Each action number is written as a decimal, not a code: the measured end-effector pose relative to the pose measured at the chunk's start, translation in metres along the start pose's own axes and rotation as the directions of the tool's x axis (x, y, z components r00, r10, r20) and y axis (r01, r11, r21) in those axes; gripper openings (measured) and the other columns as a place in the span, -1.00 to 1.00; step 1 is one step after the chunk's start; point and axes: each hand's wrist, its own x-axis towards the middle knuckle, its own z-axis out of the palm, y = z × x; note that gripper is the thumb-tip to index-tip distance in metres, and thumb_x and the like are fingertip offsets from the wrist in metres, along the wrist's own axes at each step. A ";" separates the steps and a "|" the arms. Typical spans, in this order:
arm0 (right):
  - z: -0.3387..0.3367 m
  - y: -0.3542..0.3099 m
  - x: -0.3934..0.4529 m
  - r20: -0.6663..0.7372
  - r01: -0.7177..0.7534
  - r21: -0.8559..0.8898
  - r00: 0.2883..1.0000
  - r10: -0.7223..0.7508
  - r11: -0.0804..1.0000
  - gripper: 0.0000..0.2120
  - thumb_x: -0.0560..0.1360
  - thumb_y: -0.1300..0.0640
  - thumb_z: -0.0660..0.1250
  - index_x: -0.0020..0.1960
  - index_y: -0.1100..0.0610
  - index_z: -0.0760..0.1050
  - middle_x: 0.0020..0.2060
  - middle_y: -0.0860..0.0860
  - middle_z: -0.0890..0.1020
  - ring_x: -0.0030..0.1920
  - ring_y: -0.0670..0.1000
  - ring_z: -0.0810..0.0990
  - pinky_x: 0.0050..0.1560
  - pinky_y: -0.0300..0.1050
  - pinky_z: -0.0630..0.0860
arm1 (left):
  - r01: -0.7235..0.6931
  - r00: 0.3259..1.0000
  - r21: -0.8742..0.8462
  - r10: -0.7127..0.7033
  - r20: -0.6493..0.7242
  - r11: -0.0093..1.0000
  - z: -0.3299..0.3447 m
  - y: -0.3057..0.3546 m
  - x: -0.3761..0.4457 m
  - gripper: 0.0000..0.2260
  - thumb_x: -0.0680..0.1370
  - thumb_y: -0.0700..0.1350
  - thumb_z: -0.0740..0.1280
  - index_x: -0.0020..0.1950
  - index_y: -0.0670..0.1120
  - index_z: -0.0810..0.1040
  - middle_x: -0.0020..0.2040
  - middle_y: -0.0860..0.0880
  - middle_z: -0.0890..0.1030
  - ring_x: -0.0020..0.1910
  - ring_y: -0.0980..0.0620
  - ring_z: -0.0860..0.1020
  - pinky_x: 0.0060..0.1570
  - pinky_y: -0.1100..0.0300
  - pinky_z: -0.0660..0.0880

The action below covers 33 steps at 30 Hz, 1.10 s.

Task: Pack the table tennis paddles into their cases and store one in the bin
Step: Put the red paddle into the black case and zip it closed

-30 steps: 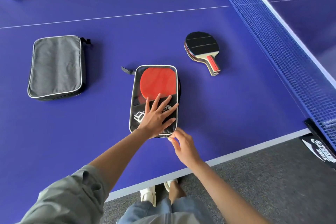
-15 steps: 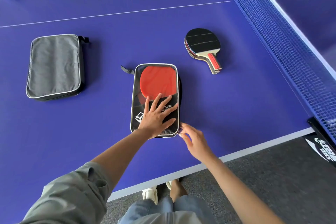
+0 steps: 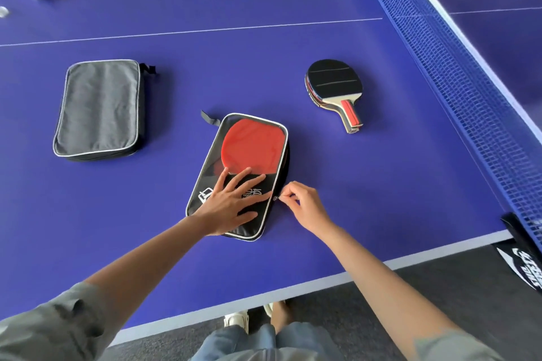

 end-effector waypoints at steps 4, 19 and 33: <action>0.018 -0.006 -0.011 0.010 0.013 0.036 1.000 -0.013 0.999 -0.89 0.51 0.32 0.31 -0.19 0.30 0.47 -0.16 0.13 0.60 -0.15 0.06 0.59 -0.11 -0.04 0.55 | 0.187 0.961 -0.243 -0.229 -0.156 0.952 -0.012 -0.002 0.006 -0.59 0.60 0.05 0.17 0.46 0.21 0.25 0.55 0.06 0.12 0.55 -0.04 -0.02 0.46 -0.14 -0.27; -0.012 0.012 0.030 0.038 0.142 -0.135 0.990 -0.138 0.981 -0.84 0.51 0.29 0.33 -0.23 0.28 0.46 -0.18 0.10 0.55 -0.13 0.09 0.46 -0.10 -0.02 0.47 | 0.482 0.849 -0.023 -0.473 -0.237 0.876 0.016 0.033 0.038 -0.57 0.63 0.13 -0.09 0.52 0.18 0.10 0.55 -0.04 0.16 0.52 -0.22 0.09 0.40 -0.35 0.05; -0.050 0.036 0.086 -0.074 0.095 -0.124 0.992 -0.105 0.988 -0.89 0.50 0.37 0.30 -0.19 0.38 0.48 0.09 0.22 0.61 0.10 0.18 0.60 0.09 -0.26 0.39 | 0.443 0.880 0.018 -0.431 -0.197 0.896 0.014 0.033 0.021 -0.57 0.62 0.13 -0.05 0.51 0.21 0.08 0.55 -0.01 0.14 0.53 -0.17 0.08 0.43 -0.31 0.04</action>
